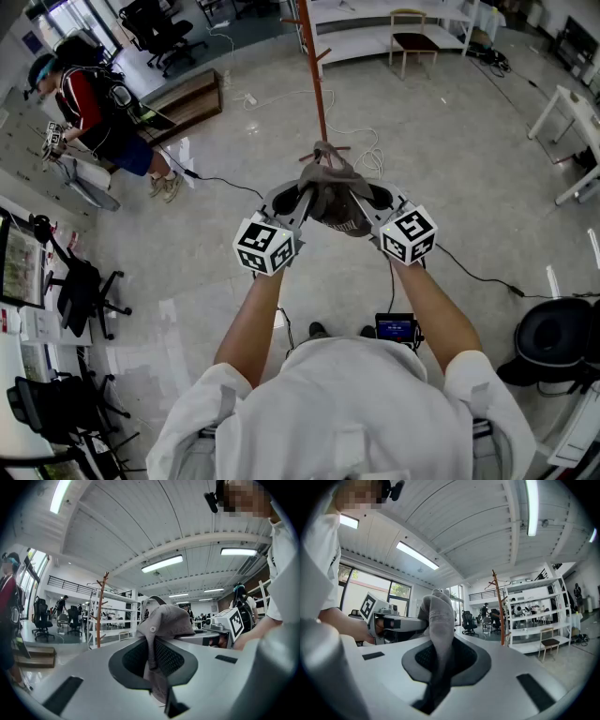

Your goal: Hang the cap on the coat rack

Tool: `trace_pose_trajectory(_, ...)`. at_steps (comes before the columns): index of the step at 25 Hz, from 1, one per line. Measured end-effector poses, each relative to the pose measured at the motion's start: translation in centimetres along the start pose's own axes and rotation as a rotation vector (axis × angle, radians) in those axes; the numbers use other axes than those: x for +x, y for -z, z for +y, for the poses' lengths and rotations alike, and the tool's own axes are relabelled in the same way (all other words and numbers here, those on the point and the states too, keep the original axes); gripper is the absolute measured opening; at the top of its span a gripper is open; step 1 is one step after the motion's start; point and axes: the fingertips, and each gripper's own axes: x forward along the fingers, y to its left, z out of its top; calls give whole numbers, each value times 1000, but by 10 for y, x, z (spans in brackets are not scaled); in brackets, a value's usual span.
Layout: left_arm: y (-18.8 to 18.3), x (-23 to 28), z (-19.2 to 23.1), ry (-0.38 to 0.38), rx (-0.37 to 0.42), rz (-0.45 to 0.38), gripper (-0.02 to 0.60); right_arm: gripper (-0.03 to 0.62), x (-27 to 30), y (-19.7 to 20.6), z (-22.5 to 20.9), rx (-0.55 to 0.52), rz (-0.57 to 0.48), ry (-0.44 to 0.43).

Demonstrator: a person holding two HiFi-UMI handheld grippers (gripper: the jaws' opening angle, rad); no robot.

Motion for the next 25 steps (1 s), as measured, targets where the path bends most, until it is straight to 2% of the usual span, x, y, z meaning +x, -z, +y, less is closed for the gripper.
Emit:
trace_pose_trajectory(5, -19, -2, -24, -29, 37, 0, 35, 43, -21, -24, -1, -28, -19, -15)
trace_pose_trajectory(11, -15, -8, -27, -11, 30, 15, 35, 43, -21, -14, 6, -2, -23, 8)
trace_pose_trajectory(14, -19, -12, -24, -10, 31, 9, 35, 43, -18, -12, 8, -24, -9, 5)
trace_pose_trajectory(17, -22, -10, -26, -8, 25, 2, 35, 44, -16, -16, 4, -51, -5, 12)
trace_pose_trajectory(25, -21, 6, -34, -15, -3, -2, 35, 44, -19, -13, -12, -21, 11, 8)
